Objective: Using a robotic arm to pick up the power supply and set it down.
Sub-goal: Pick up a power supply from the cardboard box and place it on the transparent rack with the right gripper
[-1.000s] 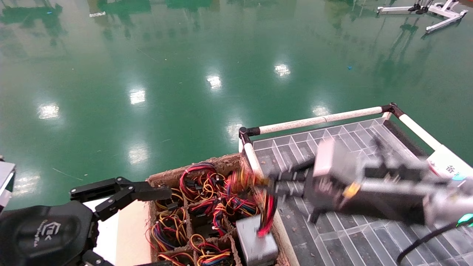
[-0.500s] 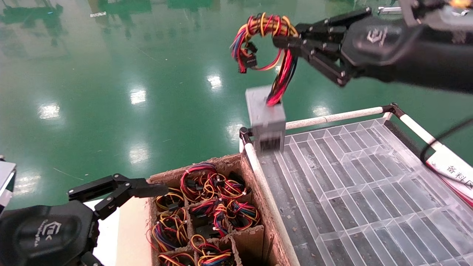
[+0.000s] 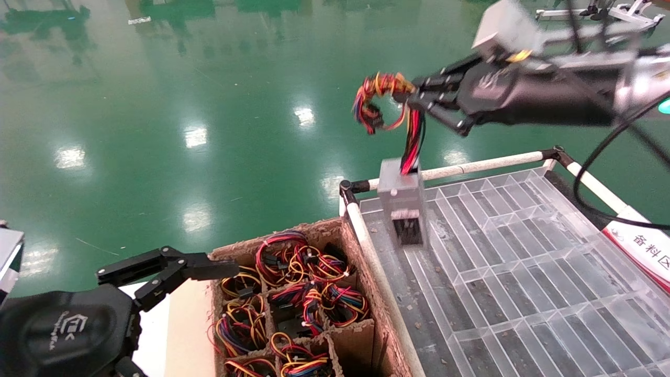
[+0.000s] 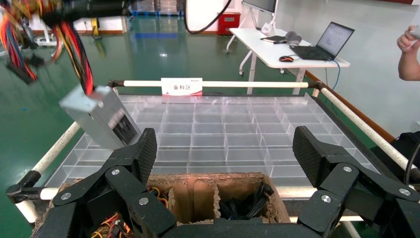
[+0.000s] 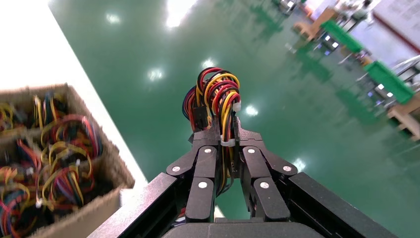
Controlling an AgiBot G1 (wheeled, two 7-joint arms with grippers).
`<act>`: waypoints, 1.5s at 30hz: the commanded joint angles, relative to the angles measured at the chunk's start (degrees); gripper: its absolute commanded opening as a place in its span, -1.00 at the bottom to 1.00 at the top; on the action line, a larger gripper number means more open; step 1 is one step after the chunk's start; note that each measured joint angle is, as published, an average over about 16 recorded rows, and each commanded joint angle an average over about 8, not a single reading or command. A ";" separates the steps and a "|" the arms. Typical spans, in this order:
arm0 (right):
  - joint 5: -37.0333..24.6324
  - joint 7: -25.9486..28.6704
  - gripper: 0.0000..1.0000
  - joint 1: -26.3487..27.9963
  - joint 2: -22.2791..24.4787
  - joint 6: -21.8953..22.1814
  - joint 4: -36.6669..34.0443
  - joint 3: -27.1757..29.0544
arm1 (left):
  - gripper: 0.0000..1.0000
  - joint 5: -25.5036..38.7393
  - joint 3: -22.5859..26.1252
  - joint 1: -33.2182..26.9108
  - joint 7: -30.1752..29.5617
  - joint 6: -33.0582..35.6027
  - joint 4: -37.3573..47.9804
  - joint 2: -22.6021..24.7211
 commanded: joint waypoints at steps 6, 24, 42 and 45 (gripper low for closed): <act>-3.46 -8.07 -1.00 2.44 -5.10 0.99 -10.23 -2.36 | 1.00 0.00 0.00 0.00 0.00 0.00 0.00 0.00; -5.87 -23.16 -1.00 3.13 -15.80 22.35 -23.12 -3.05 | 1.00 -0.01 0.01 0.00 0.00 0.00 0.00 0.00; -4.79 -27.88 -1.00 2.30 -17.82 27.48 -26.74 -2.14 | 1.00 -0.01 0.02 0.00 0.01 -0.01 0.00 -0.01; -5.02 -28.35 -1.00 2.21 -18.29 27.12 -27.02 -2.31 | 1.00 -0.01 0.02 0.00 0.01 -0.01 0.00 -0.01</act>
